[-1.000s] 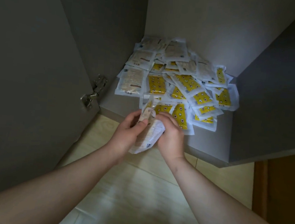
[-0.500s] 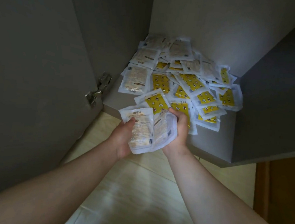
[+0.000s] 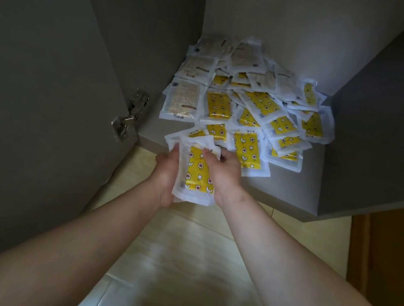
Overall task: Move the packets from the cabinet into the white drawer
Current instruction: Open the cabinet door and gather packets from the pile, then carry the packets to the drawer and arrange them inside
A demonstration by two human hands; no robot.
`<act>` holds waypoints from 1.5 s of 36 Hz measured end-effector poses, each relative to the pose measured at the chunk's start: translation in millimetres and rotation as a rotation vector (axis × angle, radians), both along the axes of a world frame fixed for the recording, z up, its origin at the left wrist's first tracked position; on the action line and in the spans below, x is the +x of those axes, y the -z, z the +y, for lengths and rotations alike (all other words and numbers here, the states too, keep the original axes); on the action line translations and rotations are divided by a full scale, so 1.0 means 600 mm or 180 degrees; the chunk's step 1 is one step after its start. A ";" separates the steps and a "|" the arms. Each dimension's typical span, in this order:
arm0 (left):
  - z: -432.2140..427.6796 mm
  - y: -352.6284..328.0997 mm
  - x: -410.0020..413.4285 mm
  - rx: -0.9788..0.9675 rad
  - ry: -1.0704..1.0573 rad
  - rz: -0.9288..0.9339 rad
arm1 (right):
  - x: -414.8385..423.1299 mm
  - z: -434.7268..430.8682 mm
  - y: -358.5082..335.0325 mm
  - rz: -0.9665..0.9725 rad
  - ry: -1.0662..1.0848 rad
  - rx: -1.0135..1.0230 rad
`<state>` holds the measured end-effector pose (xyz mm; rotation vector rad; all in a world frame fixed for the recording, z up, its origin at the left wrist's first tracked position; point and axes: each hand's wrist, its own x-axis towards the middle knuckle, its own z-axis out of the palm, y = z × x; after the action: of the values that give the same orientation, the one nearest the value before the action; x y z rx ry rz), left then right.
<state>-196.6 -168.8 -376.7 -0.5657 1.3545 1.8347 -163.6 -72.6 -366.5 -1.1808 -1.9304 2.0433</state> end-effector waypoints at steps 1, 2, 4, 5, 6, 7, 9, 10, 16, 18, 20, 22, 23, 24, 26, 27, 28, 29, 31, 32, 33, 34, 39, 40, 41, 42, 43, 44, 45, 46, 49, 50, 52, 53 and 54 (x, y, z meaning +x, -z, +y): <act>-0.001 -0.007 -0.005 0.0128 -0.0053 -0.0048 | 0.001 0.002 -0.001 0.0012 0.0001 -0.0018; -0.003 -0.015 -0.007 0.0205 -0.0002 -0.0155 | 0.000 0.004 -0.001 0.0020 0.0005 -0.0041; -0.009 -0.010 -0.011 0.0213 0.0208 -0.0096 | -0.002 0.005 -0.004 -0.0012 0.0041 -0.0055; -0.011 -0.007 -0.011 0.0249 0.0324 -0.0050 | -0.003 0.004 -0.007 -0.0045 0.0046 -0.0038; -0.014 -0.010 -0.009 0.0218 0.0471 -0.0026 | -0.005 0.002 -0.009 -0.0074 0.0038 -0.0025; -0.017 -0.016 -0.006 0.0183 0.0554 0.0015 | -0.007 0.000 -0.015 -0.0106 0.0013 -0.0015; -0.024 -0.028 -0.004 0.0165 0.0465 0.0026 | -0.008 -0.005 -0.028 -0.0168 -0.0048 -0.0013; -0.027 -0.036 0.000 0.0155 0.0394 0.0054 | -0.007 -0.008 -0.035 -0.0207 -0.0073 -0.0025; -0.047 -0.140 0.037 -0.0129 0.0216 0.0224 | 0.028 -0.035 -0.133 -0.0329 -0.0001 -0.0154; -0.056 -0.195 0.052 -0.0286 0.0235 0.0301 | 0.048 -0.046 -0.183 -0.0456 -0.0003 -0.0213; -0.069 -0.260 0.069 -0.0410 0.0199 0.0277 | 0.067 -0.059 -0.243 -0.0606 0.0058 -0.0355; -0.076 -0.302 0.089 -0.0495 0.0204 0.0248 | 0.083 -0.070 -0.282 -0.0661 0.0119 -0.0362; -0.084 -0.334 0.096 -0.0558 0.0204 0.0201 | 0.090 -0.077 -0.314 -0.0707 0.0093 -0.0345; -0.092 -0.374 0.105 -0.0620 0.0195 0.0145 | 0.099 -0.084 -0.352 -0.0749 0.0059 -0.0360; -0.109 -0.450 0.125 -0.0689 0.0158 0.0095 | 0.118 -0.101 -0.430 -0.0814 0.0029 -0.0422; -0.117 -0.488 0.134 -0.0702 0.0121 0.0077 | 0.126 -0.108 -0.469 -0.0839 0.0007 -0.0438; -0.125 -0.528 0.145 -0.0718 0.0099 0.0037 | 0.135 -0.115 -0.507 -0.0876 -0.0023 -0.0450; -0.132 -0.566 0.154 -0.0724 0.0064 0.0006 | 0.143 -0.121 -0.543 -0.0908 -0.0054 -0.0461; -0.144 -0.639 0.173 -0.0724 -0.0033 -0.0003 | 0.159 -0.133 -0.615 -0.0925 -0.0093 -0.0524; -0.150 -0.675 0.181 -0.0716 -0.0103 0.0018 | 0.166 -0.139 -0.652 -0.0890 -0.0102 -0.0598; -0.156 -0.708 0.189 -0.0719 -0.0186 0.0036 | 0.173 -0.146 -0.687 -0.0852 -0.0118 -0.0684; -0.162 -0.742 0.199 -0.0717 -0.0248 0.0049 | 0.179 -0.152 -0.721 -0.0830 -0.0151 -0.0735; -0.201 -0.894 0.255 -0.0708 -0.0757 0.0104 | 0.211 -0.191 -0.869 -0.0642 -0.0491 -0.0619; -0.209 -0.920 0.266 -0.0707 -0.0900 0.0135 | 0.217 -0.200 -0.893 -0.0602 -0.0571 -0.0602; -0.217 -0.946 0.278 -0.0691 -0.1056 0.0153 | 0.223 -0.209 -0.918 -0.0542 -0.0660 -0.0585; -0.227 -0.972 0.291 -0.0653 -0.1216 0.0163 | 0.230 -0.220 -0.944 -0.0474 -0.0767 -0.0583; -0.239 -0.996 0.305 -0.0617 -0.1370 0.0177 | 0.238 -0.231 -0.967 -0.0401 -0.0894 -0.0590; -0.251 -1.021 0.320 -0.0582 -0.1510 0.0209 | 0.247 -0.243 -0.991 -0.0355 -0.1040 -0.0584; -0.264 -1.044 0.336 -0.0546 -0.1633 0.0253 | 0.257 -0.255 -1.014 -0.0323 -0.1200 -0.0567; -0.278 -1.066 0.352 -0.0526 -0.1753 0.0296 | 0.268 -0.268 -1.036 -0.0286 -0.1342 -0.0555; -0.327 -1.124 0.410 -0.0563 -0.2120 0.0429 | 0.306 -0.319 -1.094 -0.0203 -0.1726 -0.0689; -0.346 -1.141 0.431 -0.0582 -0.2240 0.0455 | 0.320 -0.340 -1.113 -0.0197 -0.1825 -0.0741; -0.387 -1.173 0.478 -0.0618 -0.2499 0.0502 | 0.352 -0.386 -1.145 -0.0220 -0.2067 -0.0793; -0.408 -1.187 0.502 -0.0624 -0.2620 0.0534 | 0.369 -0.410 -1.158 -0.0229 -0.2195 -0.0816; -0.429 -1.200 0.526 -0.0620 -0.2733 0.0567 | 0.387 -0.435 -1.170 -0.0230 -0.2326 -0.0845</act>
<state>119.3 -426.3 343.4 -1.2560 1.5512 2.4732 68.5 -333.9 335.8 -0.6200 -2.4382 2.6913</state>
